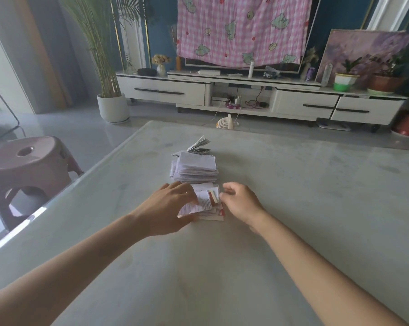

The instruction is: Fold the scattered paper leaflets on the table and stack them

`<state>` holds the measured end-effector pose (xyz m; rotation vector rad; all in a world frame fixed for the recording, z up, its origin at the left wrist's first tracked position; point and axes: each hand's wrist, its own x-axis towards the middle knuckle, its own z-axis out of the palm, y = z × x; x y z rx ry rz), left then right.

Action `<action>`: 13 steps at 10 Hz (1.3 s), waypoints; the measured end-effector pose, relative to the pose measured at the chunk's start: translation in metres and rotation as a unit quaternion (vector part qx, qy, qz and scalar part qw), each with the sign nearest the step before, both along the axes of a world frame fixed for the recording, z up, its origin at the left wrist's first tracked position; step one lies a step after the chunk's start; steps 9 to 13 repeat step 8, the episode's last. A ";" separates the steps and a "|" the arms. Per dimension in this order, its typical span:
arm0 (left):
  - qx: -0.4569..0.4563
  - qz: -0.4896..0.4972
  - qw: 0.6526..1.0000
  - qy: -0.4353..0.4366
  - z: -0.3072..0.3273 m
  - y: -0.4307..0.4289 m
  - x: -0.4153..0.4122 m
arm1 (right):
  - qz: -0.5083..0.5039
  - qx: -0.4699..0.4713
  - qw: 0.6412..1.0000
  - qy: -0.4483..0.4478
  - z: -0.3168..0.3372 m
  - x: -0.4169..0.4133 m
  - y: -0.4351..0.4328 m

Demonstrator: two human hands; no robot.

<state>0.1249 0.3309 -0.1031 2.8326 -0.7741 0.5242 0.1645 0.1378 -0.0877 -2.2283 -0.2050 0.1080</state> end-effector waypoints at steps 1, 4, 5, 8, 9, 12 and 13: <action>0.023 -0.002 0.999 -0.036 -0.003 -0.001 0.004 | 0.010 0.009 1.000 0.011 0.003 0.006 0.002; 0.011 0.031 0.993 -0.114 -0.012 -0.003 0.014 | 0.059 -0.006 0.998 0.019 0.009 0.020 0.005; -0.008 0.021 0.994 -0.110 -0.015 -0.003 0.013 | -0.001 0.031 0.999 0.009 0.004 0.025 0.004; -0.058 0.010 0.990 -0.126 -0.010 -0.007 0.008 | -0.001 0.104 0.995 0.010 -0.001 0.029 0.006; -0.058 0.010 0.990 -0.126 -0.010 -0.007 0.008 | -0.001 0.104 0.995 0.010 -0.001 0.029 0.006; -0.058 0.010 0.990 -0.126 -0.010 -0.007 0.008 | -0.001 0.104 0.995 0.010 -0.001 0.029 0.006; -0.058 0.010 0.990 -0.126 -0.010 -0.007 0.008 | -0.001 0.104 0.995 0.010 -0.001 0.029 0.006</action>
